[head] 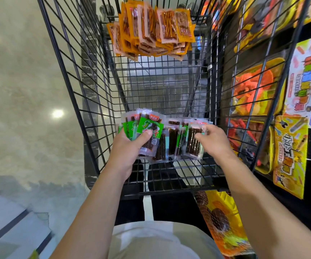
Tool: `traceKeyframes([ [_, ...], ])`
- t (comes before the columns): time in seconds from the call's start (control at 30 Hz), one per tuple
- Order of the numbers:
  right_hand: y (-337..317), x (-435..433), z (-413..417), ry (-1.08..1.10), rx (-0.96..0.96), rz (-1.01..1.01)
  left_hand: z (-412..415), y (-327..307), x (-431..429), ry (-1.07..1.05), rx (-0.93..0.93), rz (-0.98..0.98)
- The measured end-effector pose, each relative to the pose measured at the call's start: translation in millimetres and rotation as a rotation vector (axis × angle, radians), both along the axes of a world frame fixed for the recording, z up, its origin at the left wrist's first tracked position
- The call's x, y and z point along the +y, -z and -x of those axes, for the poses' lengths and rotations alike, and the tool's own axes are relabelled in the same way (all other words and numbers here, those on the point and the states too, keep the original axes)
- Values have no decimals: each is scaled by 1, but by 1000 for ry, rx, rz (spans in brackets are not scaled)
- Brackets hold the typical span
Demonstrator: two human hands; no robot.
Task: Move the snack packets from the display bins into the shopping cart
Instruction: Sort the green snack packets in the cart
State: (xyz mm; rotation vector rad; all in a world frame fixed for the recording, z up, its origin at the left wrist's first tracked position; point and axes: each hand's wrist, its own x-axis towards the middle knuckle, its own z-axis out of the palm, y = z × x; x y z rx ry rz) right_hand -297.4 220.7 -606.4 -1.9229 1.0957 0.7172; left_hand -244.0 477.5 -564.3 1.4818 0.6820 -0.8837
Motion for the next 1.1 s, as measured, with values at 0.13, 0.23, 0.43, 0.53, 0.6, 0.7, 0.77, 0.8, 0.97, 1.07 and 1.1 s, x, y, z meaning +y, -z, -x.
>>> traceKeyframes([
  [0.13, -41, -4, 1, 228, -209, -250, -7, -21, -3, 0, -5, 21],
  [0.23, -81, -3, 0, 370, -338, -435, -17, -49, -6, 15, -28, 44],
  [0.43, -178, 7, 0, 523, -576, -562, -35, -124, -10, 68, -159, 139],
  [0.53, -235, 19, 15, 586, -725, -526, -38, -174, -8, 127, -266, 200],
  [0.6, -271, 30, 30, 644, -820, -499, -37, -207, -6, 169, -327, 249],
  [0.7, -319, 46, 61, 695, -937, -443, -28, -252, -5, 220, -378, 343],
  [0.77, -348, 54, 85, 721, -1022, -381, -21, -279, -8, 269, -417, 388],
  [0.8, -361, 57, 97, 739, -1068, -350, -17, -293, -12, 301, -435, 408],
  [0.97, -421, 63, 169, 832, -1243, -223, 17, -351, -37, 503, -487, 464],
  [1.07, -448, 62, 217, 879, -1340, -157, 49, -375, -58, 576, -482, 537],
  [1.1, -456, 62, 233, 880, -1359, -137, 60, -381, -65, 590, -478, 544],
])
